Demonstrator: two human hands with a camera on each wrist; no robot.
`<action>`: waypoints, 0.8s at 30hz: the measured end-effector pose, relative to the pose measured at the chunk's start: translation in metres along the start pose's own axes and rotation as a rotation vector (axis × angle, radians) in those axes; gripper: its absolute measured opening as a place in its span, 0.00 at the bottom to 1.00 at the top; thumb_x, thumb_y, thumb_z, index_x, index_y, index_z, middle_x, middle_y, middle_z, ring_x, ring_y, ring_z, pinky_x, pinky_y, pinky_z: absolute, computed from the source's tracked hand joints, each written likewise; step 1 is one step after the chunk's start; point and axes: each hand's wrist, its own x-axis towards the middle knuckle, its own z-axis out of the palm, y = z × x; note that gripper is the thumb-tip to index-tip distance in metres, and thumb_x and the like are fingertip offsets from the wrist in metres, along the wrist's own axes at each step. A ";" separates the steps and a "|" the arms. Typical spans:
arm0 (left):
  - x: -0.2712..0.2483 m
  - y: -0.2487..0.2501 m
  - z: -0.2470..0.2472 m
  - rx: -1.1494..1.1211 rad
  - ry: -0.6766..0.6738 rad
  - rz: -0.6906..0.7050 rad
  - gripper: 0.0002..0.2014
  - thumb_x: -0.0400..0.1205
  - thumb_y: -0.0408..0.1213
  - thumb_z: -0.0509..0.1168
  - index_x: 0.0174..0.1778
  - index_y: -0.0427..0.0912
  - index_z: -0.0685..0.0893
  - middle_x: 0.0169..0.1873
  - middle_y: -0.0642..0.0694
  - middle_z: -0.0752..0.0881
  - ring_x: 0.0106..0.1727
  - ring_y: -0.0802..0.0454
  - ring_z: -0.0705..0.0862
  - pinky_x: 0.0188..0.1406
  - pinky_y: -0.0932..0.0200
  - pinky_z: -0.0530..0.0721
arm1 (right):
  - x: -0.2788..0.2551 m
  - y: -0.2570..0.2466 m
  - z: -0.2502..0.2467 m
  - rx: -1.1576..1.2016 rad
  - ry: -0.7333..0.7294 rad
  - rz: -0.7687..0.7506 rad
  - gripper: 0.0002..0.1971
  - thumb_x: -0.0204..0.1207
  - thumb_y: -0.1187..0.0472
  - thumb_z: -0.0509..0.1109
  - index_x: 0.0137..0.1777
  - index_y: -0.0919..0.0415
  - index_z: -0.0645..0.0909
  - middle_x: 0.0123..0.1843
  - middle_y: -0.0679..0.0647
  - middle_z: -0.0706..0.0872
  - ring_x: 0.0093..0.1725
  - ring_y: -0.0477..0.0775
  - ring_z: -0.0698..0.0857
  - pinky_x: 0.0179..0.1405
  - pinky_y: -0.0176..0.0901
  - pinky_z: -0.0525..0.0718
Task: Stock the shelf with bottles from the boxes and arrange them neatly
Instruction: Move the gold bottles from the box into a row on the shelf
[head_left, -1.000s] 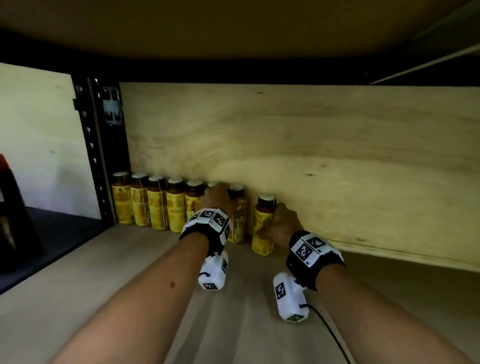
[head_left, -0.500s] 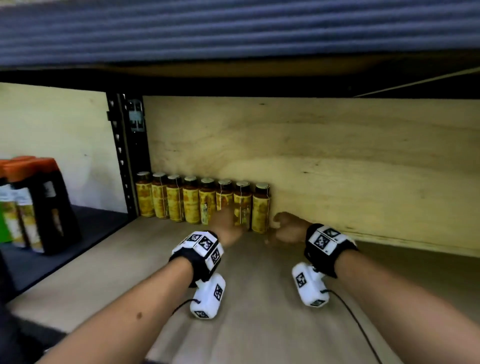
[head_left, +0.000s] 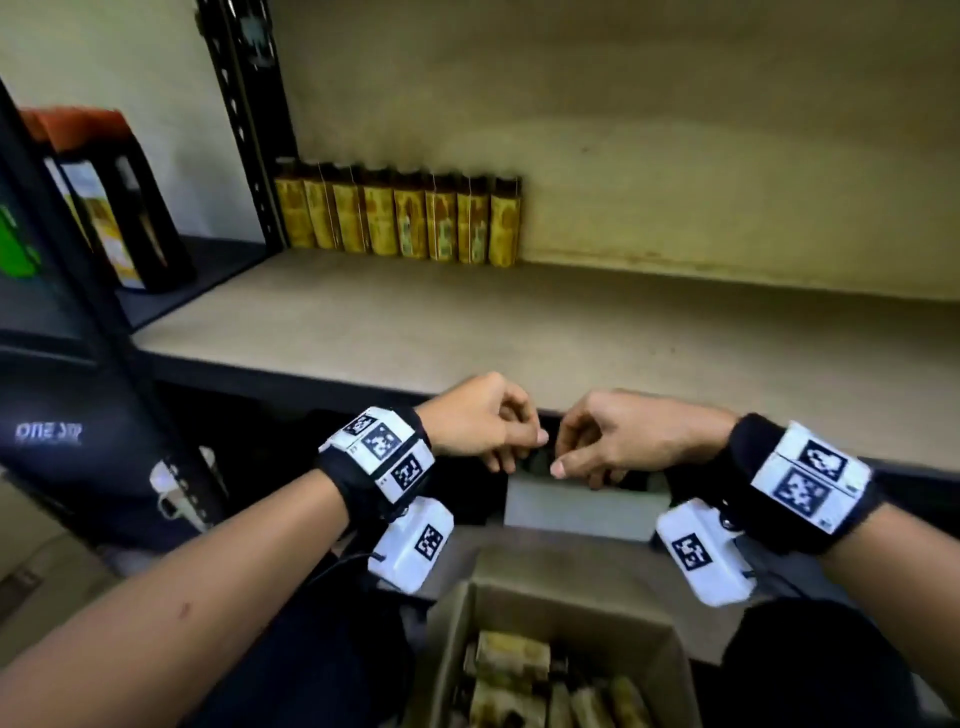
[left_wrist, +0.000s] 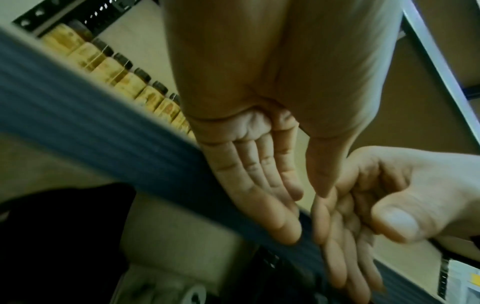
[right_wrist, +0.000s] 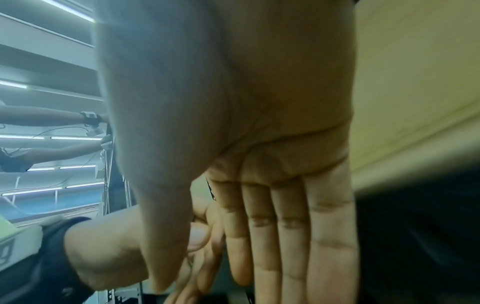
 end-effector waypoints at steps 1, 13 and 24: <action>-0.006 -0.010 0.013 -0.016 -0.028 -0.017 0.06 0.80 0.35 0.70 0.45 0.35 0.83 0.33 0.41 0.86 0.27 0.52 0.86 0.25 0.61 0.84 | -0.005 0.009 0.016 0.002 -0.021 0.018 0.14 0.75 0.50 0.76 0.50 0.61 0.86 0.43 0.57 0.92 0.40 0.53 0.91 0.41 0.47 0.88; 0.014 -0.177 0.201 -0.265 -0.086 -0.489 0.06 0.82 0.31 0.67 0.40 0.44 0.84 0.37 0.43 0.88 0.28 0.53 0.85 0.31 0.60 0.82 | 0.025 0.136 0.189 0.270 0.022 0.448 0.13 0.72 0.51 0.76 0.47 0.61 0.85 0.33 0.53 0.85 0.33 0.56 0.82 0.29 0.44 0.79; -0.002 -0.273 0.296 -0.516 -0.031 -1.138 0.11 0.82 0.37 0.62 0.50 0.31 0.80 0.36 0.39 0.82 0.34 0.44 0.80 0.38 0.55 0.82 | 0.017 0.234 0.303 0.725 0.139 0.962 0.16 0.75 0.56 0.72 0.61 0.60 0.78 0.60 0.60 0.83 0.62 0.63 0.83 0.56 0.44 0.80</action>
